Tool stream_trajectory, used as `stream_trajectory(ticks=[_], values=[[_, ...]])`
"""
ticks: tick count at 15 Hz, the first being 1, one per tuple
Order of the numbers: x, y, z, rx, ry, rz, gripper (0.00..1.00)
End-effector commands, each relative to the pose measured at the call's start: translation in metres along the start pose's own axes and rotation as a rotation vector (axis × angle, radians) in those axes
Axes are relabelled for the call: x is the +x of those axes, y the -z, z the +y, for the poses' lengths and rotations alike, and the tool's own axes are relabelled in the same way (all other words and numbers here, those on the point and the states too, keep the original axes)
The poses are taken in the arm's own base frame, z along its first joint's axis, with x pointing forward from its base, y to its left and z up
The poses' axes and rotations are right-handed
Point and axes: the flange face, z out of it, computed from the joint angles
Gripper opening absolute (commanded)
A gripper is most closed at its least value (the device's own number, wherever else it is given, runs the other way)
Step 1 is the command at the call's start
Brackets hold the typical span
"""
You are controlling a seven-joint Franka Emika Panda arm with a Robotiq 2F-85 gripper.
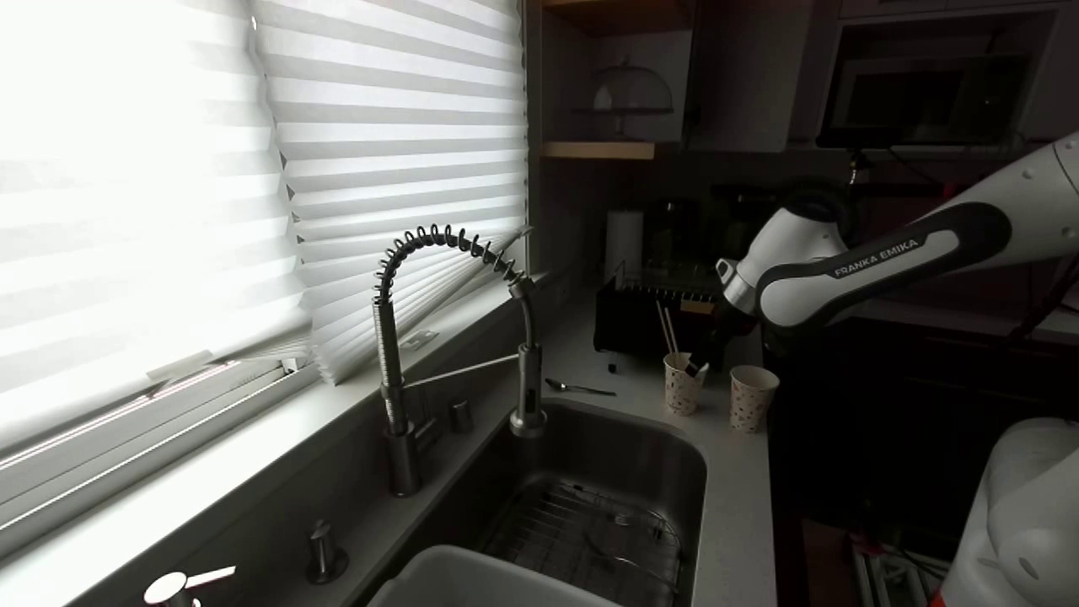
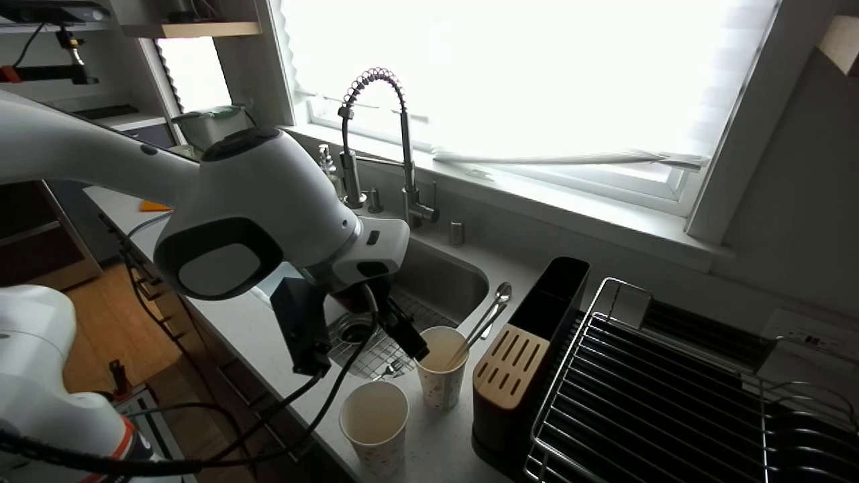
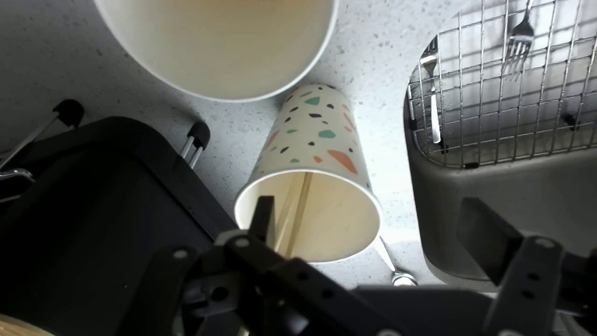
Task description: Pick up the styrofoam cup with straws and stack it in the empty styrofoam cup, remove the straws styrofoam cup and place it in the dishes drying rack
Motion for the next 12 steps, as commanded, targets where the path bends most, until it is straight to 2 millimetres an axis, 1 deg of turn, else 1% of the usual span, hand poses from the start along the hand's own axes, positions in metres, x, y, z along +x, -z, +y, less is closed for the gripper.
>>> stream_trajectory(ticks=[1, 7, 8, 9, 10, 12], values=[[0.007, -0.014, 0.005, 0.014, 0.025, 0.010, 1.00], [0.010, -0.024, 0.001, 0.075, 0.049, 0.029, 1.00], [0.011, -0.026, 0.001, 0.079, 0.052, 0.030, 0.98], [0.012, -0.027, 0.001, 0.082, 0.056, 0.029, 0.94], [0.013, -0.029, 0.002, 0.086, 0.060, 0.025, 0.92], [0.014, -0.032, 0.003, 0.104, 0.054, 0.029, 0.79]])
